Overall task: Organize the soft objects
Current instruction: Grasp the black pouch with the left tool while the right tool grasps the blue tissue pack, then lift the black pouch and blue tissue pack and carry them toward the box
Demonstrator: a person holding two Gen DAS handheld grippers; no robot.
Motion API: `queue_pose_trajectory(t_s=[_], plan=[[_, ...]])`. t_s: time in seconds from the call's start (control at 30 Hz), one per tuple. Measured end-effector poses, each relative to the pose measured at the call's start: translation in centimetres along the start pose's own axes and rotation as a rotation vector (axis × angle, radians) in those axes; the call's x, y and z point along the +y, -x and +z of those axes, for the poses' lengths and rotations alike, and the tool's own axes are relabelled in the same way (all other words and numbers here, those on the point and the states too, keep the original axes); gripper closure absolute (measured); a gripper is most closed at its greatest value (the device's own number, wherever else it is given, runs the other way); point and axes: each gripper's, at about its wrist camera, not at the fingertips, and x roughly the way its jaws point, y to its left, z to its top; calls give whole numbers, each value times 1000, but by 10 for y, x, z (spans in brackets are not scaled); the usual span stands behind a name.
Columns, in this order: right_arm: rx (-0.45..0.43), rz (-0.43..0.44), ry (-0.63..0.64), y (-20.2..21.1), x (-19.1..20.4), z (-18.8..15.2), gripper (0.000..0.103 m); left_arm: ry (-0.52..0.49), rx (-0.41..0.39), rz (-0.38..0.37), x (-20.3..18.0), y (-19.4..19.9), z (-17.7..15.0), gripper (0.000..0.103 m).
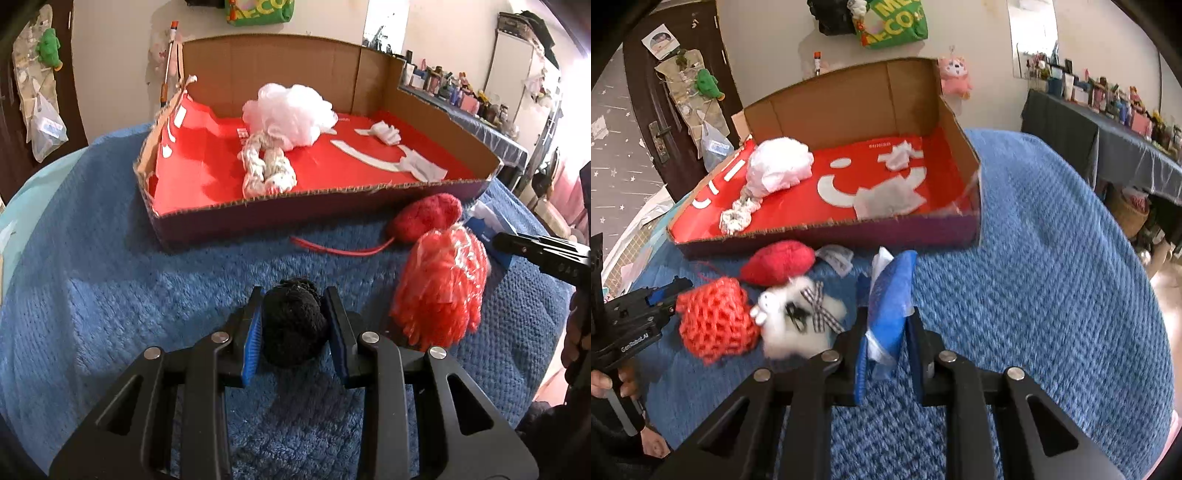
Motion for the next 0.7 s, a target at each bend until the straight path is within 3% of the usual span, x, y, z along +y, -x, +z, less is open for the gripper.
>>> queue_pose_trajectory(t_s=[0.1, 0.23, 0.27, 0.3, 0.37, 0.63, 0.67, 0.7], plan=[[5, -2, -10, -2, -3, -4, 82, 2, -2, 5, -1, -2, -2, 73], [1, -2, -24, -3, -5, -4, 68, 11, -2, 4, 0, -2, -4, 71], [2, -4, -20, -3, -5, -3, 64, 12, -1, 2, 0, -2, -4, 67], [-1, -10, -13, -3, -4, -3, 56, 14, -1, -4, 1, -2, -4, 55], [-3, -35, 9, -5, -1, -2, 43, 10, -10, -12, -1, 0, -6, 46], [9, -75, 47, -14, -2, -3, 43, 16, -5, -3, 1, -3, -5, 47], [10, -78, 55, -15, -1, -3, 47, 17, -6, -3, 1, -3, -5, 52], [9, -77, 65, -16, 0, -3, 52, 16, -6, -1, 1, -2, -5, 65]])
